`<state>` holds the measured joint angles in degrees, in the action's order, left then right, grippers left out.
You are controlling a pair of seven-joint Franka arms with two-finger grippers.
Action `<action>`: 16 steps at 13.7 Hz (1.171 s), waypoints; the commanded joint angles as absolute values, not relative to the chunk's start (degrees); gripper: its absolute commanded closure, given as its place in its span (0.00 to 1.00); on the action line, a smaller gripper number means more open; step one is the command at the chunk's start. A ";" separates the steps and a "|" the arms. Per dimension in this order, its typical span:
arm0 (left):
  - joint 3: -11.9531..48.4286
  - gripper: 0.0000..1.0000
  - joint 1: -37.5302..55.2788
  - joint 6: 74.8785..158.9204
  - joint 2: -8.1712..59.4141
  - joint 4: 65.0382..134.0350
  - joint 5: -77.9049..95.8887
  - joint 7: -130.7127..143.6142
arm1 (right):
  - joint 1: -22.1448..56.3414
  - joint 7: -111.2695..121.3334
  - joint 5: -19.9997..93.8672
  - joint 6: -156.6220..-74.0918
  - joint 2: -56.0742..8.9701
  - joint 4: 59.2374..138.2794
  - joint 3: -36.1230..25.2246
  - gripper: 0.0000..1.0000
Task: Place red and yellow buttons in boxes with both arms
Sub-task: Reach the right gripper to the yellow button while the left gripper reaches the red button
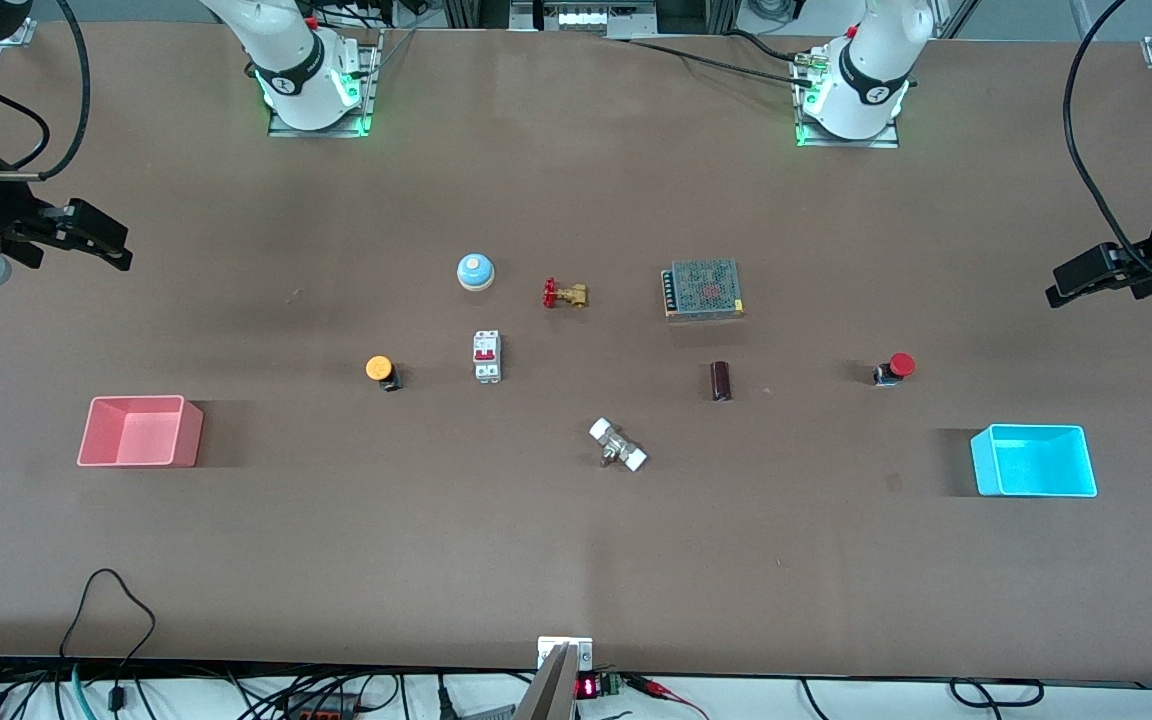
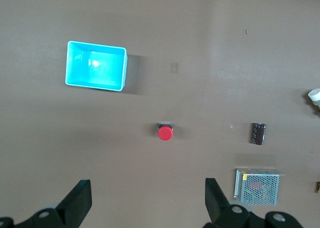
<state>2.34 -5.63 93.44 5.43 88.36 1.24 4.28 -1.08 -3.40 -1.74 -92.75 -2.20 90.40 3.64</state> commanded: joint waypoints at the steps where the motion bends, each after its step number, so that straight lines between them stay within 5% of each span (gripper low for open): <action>1: 2.81 0.00 -6.06 93.69 3.35 90.25 0.53 2.82 | -0.35 -3.87 -0.79 -92.81 -0.97 91.58 2.90 0.00; 8: 2.72 0.00 -5.54 94.74 12.37 87.73 0.26 2.90 | -0.44 -2.46 -0.79 -95.79 -8.15 90.88 3.16 0.00; 13: 2.29 0.00 -6.15 95.44 23.18 87.01 1.31 2.81 | -0.36 4.99 -1.06 -112.01 -21.34 91.49 3.25 0.00; 16: 2.37 0.00 -5.45 104.48 24.52 91.73 1.06 2.81 | 2.36 4.22 -0.79 -115.83 -24.51 91.58 3.25 0.00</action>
